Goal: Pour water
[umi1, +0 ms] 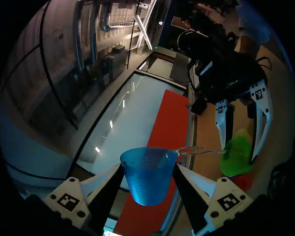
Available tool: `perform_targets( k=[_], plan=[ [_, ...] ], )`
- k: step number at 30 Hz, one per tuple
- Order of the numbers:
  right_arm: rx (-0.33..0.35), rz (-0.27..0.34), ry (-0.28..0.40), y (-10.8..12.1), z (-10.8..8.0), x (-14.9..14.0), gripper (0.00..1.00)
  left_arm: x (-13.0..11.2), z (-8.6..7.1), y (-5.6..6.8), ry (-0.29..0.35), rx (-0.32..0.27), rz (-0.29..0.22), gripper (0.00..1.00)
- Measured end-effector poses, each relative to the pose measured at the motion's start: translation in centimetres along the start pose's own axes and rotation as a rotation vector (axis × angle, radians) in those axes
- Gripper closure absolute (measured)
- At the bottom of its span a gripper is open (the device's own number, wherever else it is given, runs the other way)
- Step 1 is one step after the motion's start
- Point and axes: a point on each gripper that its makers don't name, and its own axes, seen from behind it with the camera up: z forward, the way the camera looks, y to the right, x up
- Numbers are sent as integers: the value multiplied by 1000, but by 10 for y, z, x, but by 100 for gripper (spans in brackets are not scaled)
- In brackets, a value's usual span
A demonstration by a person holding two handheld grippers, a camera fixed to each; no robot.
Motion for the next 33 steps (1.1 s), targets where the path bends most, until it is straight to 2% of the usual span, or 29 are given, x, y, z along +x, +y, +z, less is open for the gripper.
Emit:
perform_targets(
  k=[23,33],
  plan=[
    [-13,-12,2,5,-5,2,10,11,4,-17,10,10,121,15],
    [-17,-17,-2,7,-7,1,10,11,4,-12,12,6,179,15]
  ],
)
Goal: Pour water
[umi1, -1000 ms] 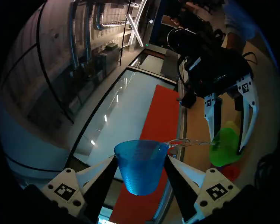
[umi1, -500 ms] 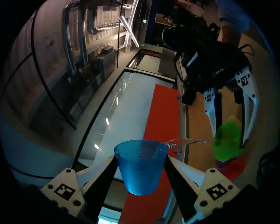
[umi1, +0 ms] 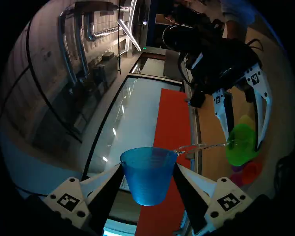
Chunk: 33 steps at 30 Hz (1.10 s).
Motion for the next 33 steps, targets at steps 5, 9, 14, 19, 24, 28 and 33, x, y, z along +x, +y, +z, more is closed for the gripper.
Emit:
perform_targets(
  k=[5,9,14,19,24,28,33],
  plan=[
    [-3,-2,0,1,0,0,10,0,1,-3,0,5,36,15],
    [-4,-2,2,2,1,1,10,0,2,-6,-1,11,65,15],
    [-7,-3,3,2,1,0,10,2,3,-7,-1,11,95,15],
    [-9,0,8,3,1,1,10,5,4,-8,0,14,130,15],
    [-11,-1,11,3,1,3,10,9,3,-11,4,18,169,15],
    [-11,-1,14,3,1,3,10,13,3,-11,8,19,202,15],
    [-14,-1,19,3,1,4,10,18,4,-11,12,21,251,15]
  ],
)
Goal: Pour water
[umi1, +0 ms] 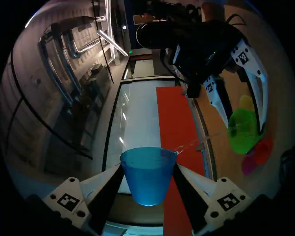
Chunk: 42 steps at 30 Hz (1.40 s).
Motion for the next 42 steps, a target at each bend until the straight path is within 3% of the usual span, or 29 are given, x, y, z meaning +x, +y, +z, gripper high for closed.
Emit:
perform_targets(
  k=[14,17,23,29,42],
  plan=[
    [-14,1,10,2,-1,4,10,7,0,-2,12,7,142,15],
    [-13,4,14,2,-1,5,10,10,0,0,16,9,153,15],
    [-14,3,14,2,1,5,10,12,0,-1,24,12,126,15],
    [-16,4,16,3,3,6,10,12,2,-4,32,18,35,15],
    [-24,8,27,5,0,8,10,-3,6,-5,20,9,-350,15]
  ],
)
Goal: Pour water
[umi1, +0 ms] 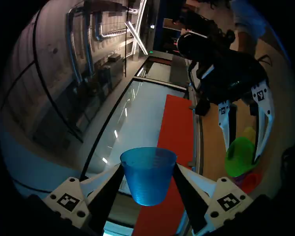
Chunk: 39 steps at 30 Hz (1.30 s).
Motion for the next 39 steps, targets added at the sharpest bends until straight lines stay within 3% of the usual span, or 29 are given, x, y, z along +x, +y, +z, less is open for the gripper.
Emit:
perform_targets(
  k=[29,39],
  plan=[
    [-33,10,33,5,-10,12,10,-38,-8,-8,-39,23,-847,15],
    [-42,4,42,5,-16,20,10,-61,-7,-4,-60,17,-1065,15]
  ],
)
